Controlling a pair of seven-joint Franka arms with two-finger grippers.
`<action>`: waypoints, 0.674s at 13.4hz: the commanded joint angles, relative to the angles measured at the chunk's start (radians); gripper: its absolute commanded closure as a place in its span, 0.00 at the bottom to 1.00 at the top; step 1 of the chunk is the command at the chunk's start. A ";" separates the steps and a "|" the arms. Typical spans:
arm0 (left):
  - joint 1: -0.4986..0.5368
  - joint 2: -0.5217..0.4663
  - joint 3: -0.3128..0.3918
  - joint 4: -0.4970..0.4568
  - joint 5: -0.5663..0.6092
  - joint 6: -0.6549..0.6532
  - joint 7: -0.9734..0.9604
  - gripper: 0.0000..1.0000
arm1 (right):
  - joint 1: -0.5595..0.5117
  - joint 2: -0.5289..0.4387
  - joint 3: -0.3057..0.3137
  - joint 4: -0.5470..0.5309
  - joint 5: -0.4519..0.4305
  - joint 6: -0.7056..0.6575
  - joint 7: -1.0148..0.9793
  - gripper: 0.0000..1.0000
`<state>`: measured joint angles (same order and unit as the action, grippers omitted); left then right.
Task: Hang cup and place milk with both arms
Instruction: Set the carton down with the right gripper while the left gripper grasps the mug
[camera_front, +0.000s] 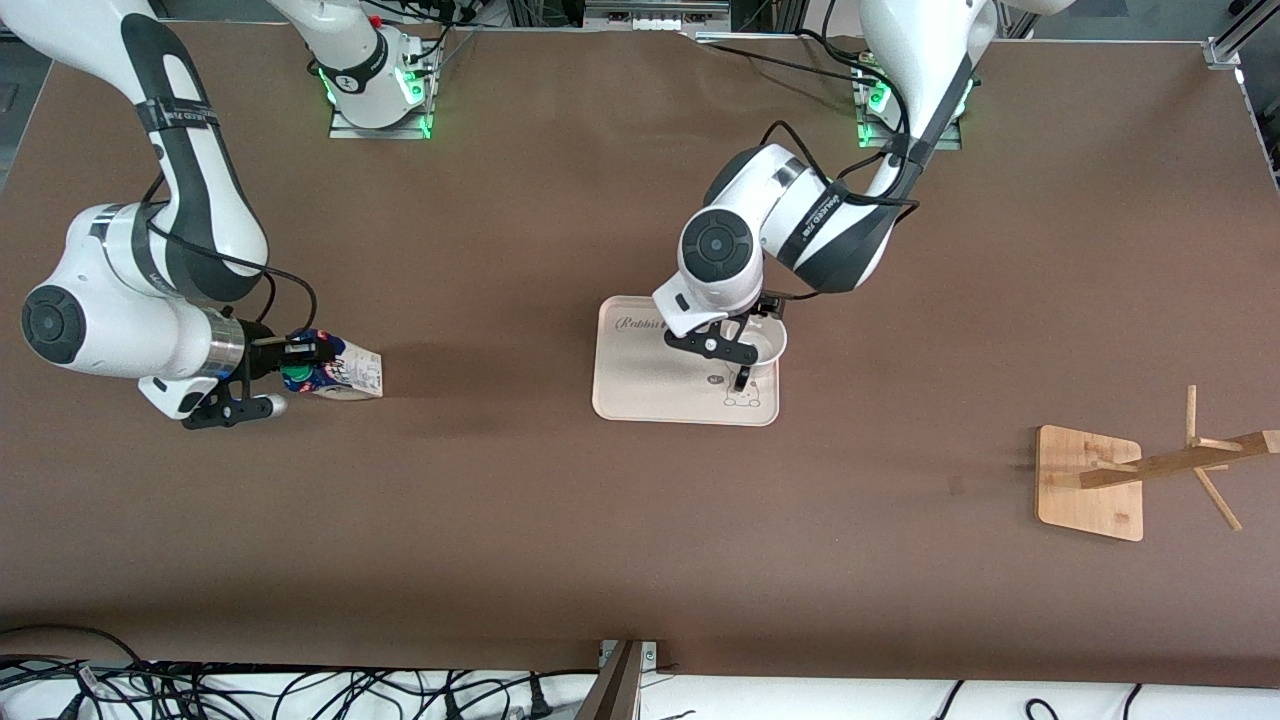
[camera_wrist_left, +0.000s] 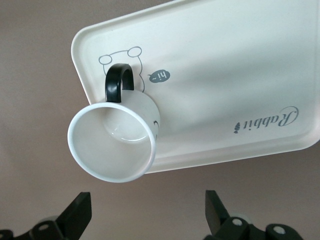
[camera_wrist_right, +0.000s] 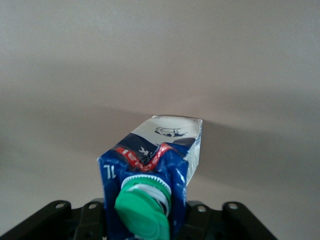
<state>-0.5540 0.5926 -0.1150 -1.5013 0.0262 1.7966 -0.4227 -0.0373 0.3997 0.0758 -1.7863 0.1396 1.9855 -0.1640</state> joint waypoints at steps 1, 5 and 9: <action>0.005 0.024 0.006 0.009 0.000 -0.017 0.024 0.00 | -0.004 -0.027 0.001 -0.039 0.023 0.023 -0.020 0.10; -0.007 0.084 0.006 0.006 0.004 0.059 0.016 0.00 | -0.003 -0.050 0.001 0.027 0.020 0.003 -0.012 0.00; -0.014 0.116 0.006 -0.020 0.012 0.173 0.030 0.00 | -0.003 -0.152 0.001 0.117 -0.043 -0.102 -0.014 0.00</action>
<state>-0.5604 0.7146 -0.1101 -1.5078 0.0262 1.9391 -0.4092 -0.0369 0.3153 0.0759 -1.6958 0.1307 1.9369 -0.1642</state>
